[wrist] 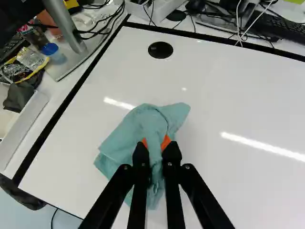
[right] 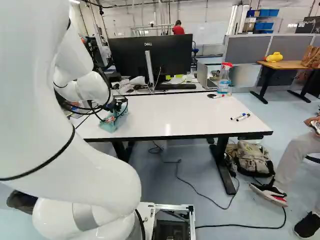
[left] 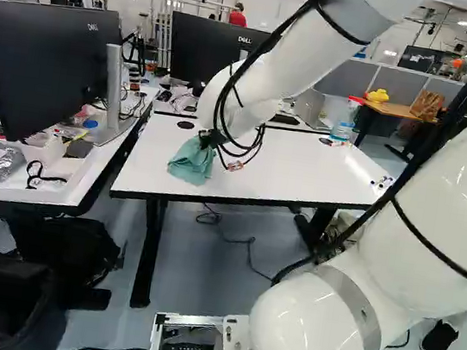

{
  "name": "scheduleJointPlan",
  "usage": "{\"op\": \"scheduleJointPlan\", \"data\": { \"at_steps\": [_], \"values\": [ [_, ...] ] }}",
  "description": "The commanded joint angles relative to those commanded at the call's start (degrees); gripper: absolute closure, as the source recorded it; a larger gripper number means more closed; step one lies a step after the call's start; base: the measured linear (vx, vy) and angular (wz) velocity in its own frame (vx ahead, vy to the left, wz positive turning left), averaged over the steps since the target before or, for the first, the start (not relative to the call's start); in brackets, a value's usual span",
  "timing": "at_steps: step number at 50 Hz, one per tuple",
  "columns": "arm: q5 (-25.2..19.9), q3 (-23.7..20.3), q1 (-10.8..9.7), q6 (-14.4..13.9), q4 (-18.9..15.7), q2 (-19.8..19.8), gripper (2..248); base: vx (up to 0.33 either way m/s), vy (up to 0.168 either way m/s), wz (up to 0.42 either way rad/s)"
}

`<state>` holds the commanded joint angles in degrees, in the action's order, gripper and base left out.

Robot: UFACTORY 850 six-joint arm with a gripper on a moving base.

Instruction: Clean the table with the green towel

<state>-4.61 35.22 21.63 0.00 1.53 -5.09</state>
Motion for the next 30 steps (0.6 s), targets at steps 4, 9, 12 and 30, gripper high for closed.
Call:
{"op": "scheduleJointPlan", "data": {
  "at_steps": [4, 9, 12, 30],
  "values": [
    [0.0, 1.1, 0.3, 0.0, 0.0, 0.6, 212, 0.0, 0.0, 0.0],
    [0.0, 2.4, 0.9, 0.0, 0.0, 1.2, 212, 0.0, 0.0, 0.0],
    [0.0, 3.2, 1.3, 0.0, 0.0, 1.6, 212, 0.0, 0.0, 0.0],
    [0.0, 7.6, 3.8, 0.0, 0.0, 6.1, 212, 0.0, 0.0, 0.0]
  ]
}}
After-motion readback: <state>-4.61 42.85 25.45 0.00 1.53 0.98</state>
